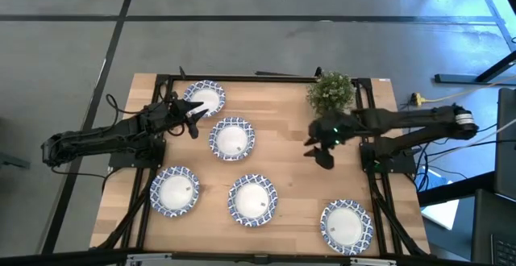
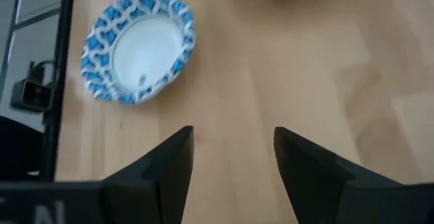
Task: Nest bowls inside each other
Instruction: Stack the white patterned bowl on the other white patterned bowls
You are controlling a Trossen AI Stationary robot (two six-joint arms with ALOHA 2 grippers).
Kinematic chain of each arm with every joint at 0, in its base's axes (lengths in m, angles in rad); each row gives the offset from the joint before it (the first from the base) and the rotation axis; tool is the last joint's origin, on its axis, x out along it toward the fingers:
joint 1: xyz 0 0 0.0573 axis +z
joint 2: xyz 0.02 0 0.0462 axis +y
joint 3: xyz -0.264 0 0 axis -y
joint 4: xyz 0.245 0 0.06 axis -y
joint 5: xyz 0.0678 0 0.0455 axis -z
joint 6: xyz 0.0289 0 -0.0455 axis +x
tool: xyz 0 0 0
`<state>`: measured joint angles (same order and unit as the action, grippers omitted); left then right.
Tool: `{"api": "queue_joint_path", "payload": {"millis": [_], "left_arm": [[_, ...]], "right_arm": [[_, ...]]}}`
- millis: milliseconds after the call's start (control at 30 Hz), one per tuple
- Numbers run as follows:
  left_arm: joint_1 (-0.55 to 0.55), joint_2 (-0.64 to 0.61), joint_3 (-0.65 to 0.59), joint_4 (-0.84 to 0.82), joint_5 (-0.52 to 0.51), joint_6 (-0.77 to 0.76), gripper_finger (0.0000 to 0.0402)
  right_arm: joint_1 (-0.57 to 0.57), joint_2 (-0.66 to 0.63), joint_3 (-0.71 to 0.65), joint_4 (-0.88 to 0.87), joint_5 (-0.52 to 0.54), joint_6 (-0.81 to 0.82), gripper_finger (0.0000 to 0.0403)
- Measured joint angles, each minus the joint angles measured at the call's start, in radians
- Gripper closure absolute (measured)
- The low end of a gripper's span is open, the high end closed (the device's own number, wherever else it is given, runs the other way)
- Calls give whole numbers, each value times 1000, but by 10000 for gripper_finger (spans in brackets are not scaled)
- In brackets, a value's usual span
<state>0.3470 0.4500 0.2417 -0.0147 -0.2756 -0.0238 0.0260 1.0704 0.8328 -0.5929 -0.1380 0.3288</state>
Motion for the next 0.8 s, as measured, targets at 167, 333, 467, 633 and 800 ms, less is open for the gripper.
{"api": "queue_joint_path", "payload": {"millis": [167, 333, 467, 633, 800], "left_arm": [[0, 0, 0, 0, 0, 0, 253], [0, 0, 0, 0, 0, 0, 253], [0, 0, 0, 0, 0, 1, 253], [0, 0, 0, 0, 0, 1, 253], [0, 0, 0, 0, 0, 1, 253]], "right_arm": [[138, -80, -75, -33, 44, 121, 197], [286, -103, -112, -102, 92, 255, 206], [409, -104, -137, -140, 93, 373, 221], [570, -104, -152, -168, 92, 492, 234], [699, -103, -153, -194, 116, 614, 238]]}}
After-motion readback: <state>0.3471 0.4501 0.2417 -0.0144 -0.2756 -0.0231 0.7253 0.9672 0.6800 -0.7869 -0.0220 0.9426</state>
